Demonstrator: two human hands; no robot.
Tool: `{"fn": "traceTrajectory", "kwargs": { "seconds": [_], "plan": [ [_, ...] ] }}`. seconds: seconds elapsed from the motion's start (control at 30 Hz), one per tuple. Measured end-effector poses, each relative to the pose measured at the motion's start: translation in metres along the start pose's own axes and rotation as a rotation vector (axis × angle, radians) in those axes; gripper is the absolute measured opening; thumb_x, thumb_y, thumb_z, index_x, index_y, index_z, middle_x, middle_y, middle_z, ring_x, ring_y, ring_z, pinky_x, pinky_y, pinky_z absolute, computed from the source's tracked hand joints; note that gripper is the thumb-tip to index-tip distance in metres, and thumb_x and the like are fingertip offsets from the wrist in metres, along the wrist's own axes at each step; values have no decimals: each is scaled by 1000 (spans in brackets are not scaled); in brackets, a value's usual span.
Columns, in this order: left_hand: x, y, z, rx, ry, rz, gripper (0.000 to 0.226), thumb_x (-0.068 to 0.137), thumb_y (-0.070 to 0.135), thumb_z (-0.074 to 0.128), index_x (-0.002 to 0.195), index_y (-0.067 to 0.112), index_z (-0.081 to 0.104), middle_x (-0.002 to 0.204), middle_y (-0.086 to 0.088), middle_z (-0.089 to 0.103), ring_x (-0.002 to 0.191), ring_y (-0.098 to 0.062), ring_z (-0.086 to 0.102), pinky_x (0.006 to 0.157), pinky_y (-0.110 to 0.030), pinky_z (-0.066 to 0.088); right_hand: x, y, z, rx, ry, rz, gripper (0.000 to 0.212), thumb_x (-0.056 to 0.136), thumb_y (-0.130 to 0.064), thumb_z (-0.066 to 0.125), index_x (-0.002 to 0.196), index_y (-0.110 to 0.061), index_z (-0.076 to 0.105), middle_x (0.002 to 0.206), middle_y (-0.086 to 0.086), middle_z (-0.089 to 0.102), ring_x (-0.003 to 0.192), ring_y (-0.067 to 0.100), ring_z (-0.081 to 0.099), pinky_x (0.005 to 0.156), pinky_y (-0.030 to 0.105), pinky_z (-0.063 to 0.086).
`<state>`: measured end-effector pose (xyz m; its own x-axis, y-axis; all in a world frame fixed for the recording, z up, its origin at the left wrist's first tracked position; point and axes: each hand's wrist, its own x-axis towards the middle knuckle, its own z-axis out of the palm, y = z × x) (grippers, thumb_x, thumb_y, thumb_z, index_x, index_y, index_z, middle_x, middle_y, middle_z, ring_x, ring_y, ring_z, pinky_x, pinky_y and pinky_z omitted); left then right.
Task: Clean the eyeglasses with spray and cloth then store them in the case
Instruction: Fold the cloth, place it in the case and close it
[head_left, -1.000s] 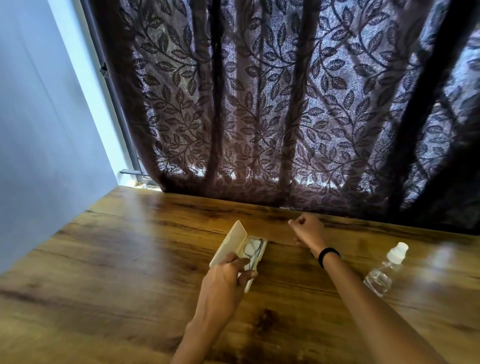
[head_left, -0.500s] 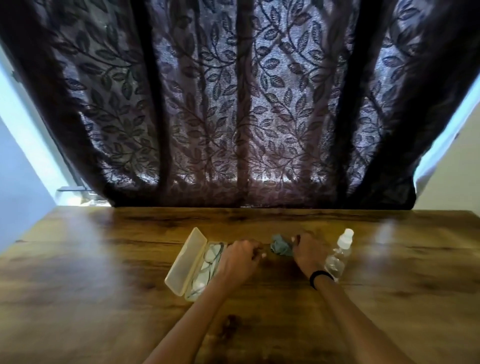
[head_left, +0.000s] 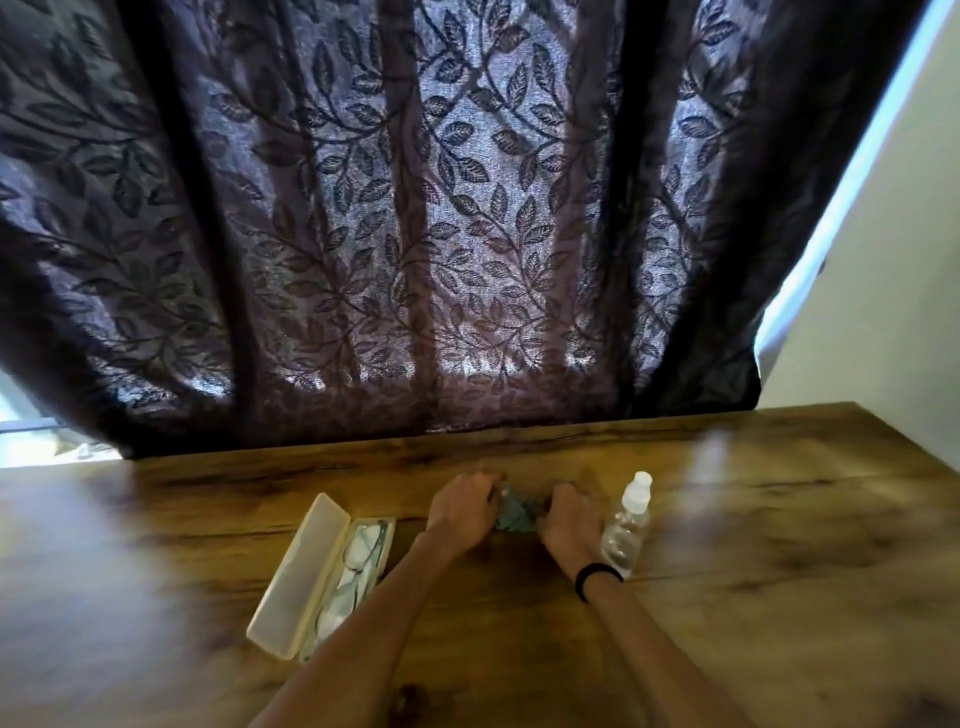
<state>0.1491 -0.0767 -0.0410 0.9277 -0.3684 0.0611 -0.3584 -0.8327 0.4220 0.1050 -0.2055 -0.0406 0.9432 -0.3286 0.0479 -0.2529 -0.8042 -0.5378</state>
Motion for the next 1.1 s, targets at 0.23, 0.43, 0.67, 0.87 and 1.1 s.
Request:
{"fn": "traceTrajectory", "kwargs": {
  "seconds": [0.23,0.43,0.67,0.87,1.1],
  "plan": [
    [21,3,-22,-311,-114,345,46,67,18,78,110,9,64,106,-7,66,98,-13,57,83,-15,38,2,-12,-25,489,-111,-174,12,91,-4,50,85,-14,54,80,-2,60,80,19,59,61,21,45],
    [11,4,-59,-506,-190,278,23,69,25,79,87,15,70,75,3,63,70,-4,53,69,-29,42,-1,-27,-55,554,-26,-366,9,85,0,59,87,-3,66,79,-2,62,74,-2,54,63,2,41],
    [-11,-4,-80,-448,-113,276,8,73,33,75,74,27,69,68,1,65,66,-15,55,64,-42,46,-5,-36,-70,517,67,-511,17,87,0,55,86,-15,64,86,-13,56,84,-2,55,72,3,41],
    [-25,-11,-82,-553,-48,270,8,75,18,74,81,15,71,78,-8,69,72,-22,62,70,-40,50,-10,-40,-75,414,73,-625,19,88,2,51,95,-7,66,90,-4,54,84,1,53,75,2,39],
    [-34,-10,-83,-639,13,253,6,82,7,65,84,2,68,77,6,63,69,5,58,69,-13,47,-16,-45,-79,261,116,-639,18,90,-1,48,90,-6,66,88,2,52,76,9,50,66,6,36]
  ]
}}
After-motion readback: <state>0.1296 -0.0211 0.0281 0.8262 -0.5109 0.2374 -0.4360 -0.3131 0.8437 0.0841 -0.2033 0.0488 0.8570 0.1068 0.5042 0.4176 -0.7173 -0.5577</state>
